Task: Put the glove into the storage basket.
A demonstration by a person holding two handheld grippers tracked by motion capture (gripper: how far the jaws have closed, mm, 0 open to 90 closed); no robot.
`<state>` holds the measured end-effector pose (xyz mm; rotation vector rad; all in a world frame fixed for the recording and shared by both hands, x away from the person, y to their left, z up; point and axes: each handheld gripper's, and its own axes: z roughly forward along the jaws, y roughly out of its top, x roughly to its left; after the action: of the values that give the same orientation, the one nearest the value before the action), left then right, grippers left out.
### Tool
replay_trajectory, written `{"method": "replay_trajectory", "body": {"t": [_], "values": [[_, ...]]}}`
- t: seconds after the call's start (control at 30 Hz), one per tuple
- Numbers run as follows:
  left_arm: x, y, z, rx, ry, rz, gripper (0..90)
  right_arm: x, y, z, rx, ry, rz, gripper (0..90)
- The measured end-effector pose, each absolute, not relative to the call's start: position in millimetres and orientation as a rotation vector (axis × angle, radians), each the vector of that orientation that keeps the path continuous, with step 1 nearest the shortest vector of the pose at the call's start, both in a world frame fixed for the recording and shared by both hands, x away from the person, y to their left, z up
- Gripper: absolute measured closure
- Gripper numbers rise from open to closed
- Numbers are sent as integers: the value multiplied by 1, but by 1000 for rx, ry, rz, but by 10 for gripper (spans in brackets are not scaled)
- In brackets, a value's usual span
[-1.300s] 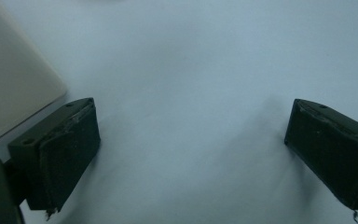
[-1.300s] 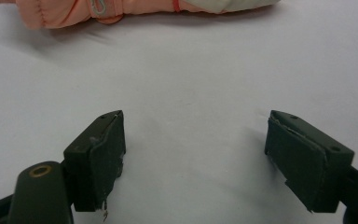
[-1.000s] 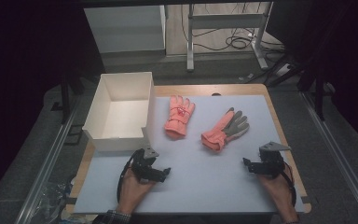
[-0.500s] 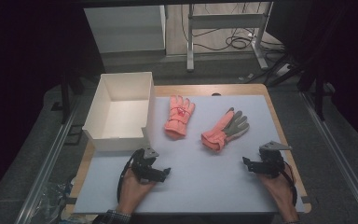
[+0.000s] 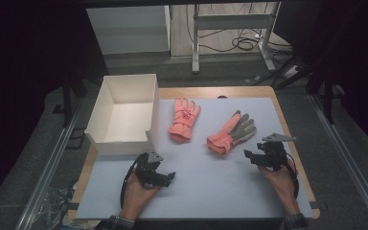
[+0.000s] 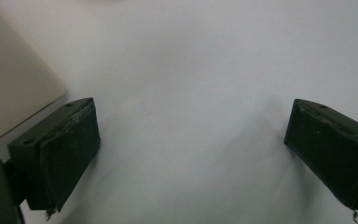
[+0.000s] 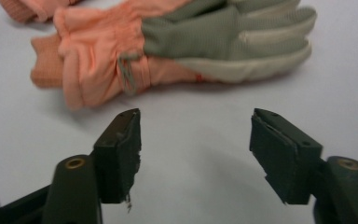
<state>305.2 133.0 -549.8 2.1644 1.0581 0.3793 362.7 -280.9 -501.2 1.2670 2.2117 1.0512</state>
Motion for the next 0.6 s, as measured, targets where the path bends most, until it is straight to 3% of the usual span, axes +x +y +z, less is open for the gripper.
{"method": "replay_trajectory", "body": {"t": [0.33, 0.47, 0.6], "values": [[305, 133, -550, 2162, 1061, 376, 33, 396, -262, -481, 1265, 2194, 1093, 495], [305, 133, -550, 2162, 1060, 376, 32, 409, -251, -478, 1256, 2187, 1086, 489], [305, 133, -550, 2162, 1060, 376, 33, 425, -242, -481, 1269, 2171, 1035, 419]]}}
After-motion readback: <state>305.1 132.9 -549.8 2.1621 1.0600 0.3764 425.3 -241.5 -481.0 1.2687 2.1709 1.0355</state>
